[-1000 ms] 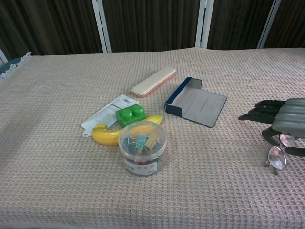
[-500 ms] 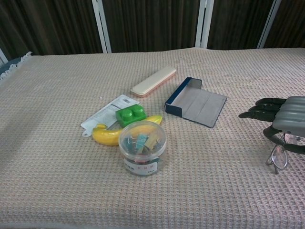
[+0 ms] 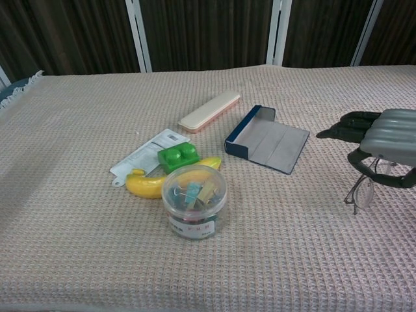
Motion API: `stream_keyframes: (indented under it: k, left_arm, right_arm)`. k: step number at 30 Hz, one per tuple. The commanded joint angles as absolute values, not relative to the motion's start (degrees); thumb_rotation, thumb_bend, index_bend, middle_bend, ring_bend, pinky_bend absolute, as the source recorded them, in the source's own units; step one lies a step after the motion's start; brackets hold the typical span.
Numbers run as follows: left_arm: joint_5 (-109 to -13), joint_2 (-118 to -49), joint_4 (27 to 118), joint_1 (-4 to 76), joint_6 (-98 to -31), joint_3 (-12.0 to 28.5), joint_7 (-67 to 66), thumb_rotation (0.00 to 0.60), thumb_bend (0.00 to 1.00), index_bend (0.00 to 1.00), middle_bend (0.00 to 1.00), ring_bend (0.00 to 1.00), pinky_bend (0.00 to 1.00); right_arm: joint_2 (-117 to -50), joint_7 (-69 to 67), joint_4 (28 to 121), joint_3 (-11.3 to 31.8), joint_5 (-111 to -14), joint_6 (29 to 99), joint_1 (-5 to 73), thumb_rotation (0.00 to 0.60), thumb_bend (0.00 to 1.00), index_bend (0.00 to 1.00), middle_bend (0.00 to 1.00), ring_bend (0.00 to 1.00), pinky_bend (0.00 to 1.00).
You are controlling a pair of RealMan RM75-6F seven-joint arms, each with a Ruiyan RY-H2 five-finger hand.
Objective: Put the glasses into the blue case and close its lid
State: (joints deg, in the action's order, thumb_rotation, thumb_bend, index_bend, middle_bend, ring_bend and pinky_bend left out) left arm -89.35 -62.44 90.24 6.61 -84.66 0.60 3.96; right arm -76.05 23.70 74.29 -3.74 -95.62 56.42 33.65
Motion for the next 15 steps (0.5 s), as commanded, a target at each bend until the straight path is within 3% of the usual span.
stream_keyframes:
  k: [1,9,15]
  left_arm:
    - [-89.3,-62.4,90.2,6.6,-84.7,0.6,4.1,0.6,0.39,0.0,0.0,0.0,0.08]
    - [-89.3,-62.4,90.1,6.7,-84.5,0.6,4.4,0.6,0.39,0.0,0.0,0.0,0.08]
    - [-88.9,-62.2,89.9,6.9,-83.9,0.8,4.9,0.6,0.39,0.0,0.0,0.0,0.08]
  right_arm:
    - [-76.4,25.5,75.0,-1.6,-93.6,55.9,34.5,0.6,0.63,0.74,0.05,0.0,0.0]
    - [-78.1,26.8,74.6,2.9,-89.0,53.6,36.9,0.6,0.63,0.75,0.06,0.0,0.0]
    - [-85.2,28.2,68.0,8.2,-81.8,49.0,41.3,0.6,0.63,0.76,0.08,0.0,0.0]
